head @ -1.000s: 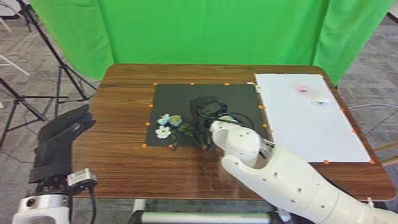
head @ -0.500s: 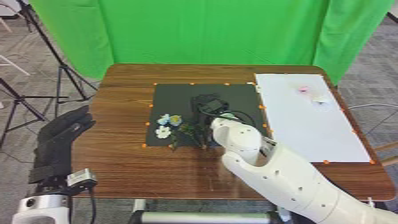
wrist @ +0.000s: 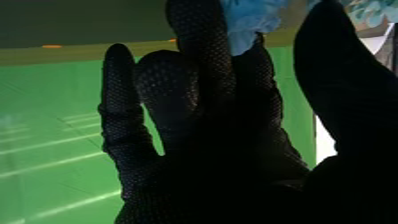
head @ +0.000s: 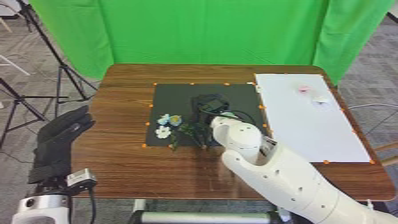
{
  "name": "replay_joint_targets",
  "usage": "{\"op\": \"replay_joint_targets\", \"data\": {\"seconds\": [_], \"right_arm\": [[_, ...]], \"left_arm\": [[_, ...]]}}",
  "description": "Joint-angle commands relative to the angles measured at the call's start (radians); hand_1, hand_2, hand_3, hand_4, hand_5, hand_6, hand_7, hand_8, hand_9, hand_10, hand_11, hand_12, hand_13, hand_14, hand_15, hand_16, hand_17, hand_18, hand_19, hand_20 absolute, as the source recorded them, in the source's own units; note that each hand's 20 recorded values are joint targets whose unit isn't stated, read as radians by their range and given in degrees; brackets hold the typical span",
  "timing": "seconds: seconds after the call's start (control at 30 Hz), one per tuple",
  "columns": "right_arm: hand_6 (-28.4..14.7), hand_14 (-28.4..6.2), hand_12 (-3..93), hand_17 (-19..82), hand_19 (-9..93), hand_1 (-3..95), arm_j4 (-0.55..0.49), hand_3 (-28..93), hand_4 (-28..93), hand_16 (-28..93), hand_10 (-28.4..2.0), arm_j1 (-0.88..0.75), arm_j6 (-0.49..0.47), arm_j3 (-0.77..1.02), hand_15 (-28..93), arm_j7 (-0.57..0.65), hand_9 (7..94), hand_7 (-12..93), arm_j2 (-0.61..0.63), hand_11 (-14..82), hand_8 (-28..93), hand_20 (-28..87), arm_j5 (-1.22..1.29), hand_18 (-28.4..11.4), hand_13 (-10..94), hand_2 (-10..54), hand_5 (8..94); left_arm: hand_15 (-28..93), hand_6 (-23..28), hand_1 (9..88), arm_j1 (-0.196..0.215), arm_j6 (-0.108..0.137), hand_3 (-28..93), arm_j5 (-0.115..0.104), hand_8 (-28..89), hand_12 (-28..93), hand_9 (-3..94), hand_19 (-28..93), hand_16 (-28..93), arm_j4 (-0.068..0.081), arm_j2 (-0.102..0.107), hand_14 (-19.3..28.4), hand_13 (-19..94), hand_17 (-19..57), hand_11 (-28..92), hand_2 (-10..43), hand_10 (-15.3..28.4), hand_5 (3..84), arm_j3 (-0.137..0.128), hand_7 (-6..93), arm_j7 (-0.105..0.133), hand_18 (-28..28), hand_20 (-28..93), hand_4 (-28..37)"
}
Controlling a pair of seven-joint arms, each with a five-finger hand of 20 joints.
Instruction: Arrange flowers
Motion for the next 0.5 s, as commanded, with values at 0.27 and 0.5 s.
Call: {"op": "replay_joint_targets", "data": {"seconds": [0.27, 0.5], "right_arm": [[-5.0, -11.1, 21.9, 19, 79, 40.0, 0.001, 83, -28, 20, -13.8, 0.047, 0.080, -0.067, 78, 0.026, 79.3, 20, 0.004, 35.4, 0, 16, 0.006, -25.0, 72, -0.1, 76.7], [-4.1, -9.2, 30.3, 21, 80, 53.0, 0.013, 79, -28, 21, -9.3, 0.063, 0.091, -0.092, 77, 0.037, 84.3, 21, 0.008, 26.0, 2, 16, -0.015, -24.1, 74, -2.4, 79.0]], "left_arm": [[66, 10.9, 27.6, 0.008, 0.005, 82, -0.008, -12, 10, 31.6, 52, -17, -0.003, 0.013, 23.9, 19, -13.0, 42, 3.8, 19.1, 40.5, 0.006, 20.4, 0.007, 18.5, 13, -17.2], [66, 10.9, 27.6, 0.009, 0.009, 82, -0.017, -12, 10, 31.6, 52, -17, -0.002, 0.024, 23.8, 19, -13.0, 42, 3.9, 19.1, 40.5, 0.008, 20.4, 0.015, 18.5, 12, -17.3]]}}
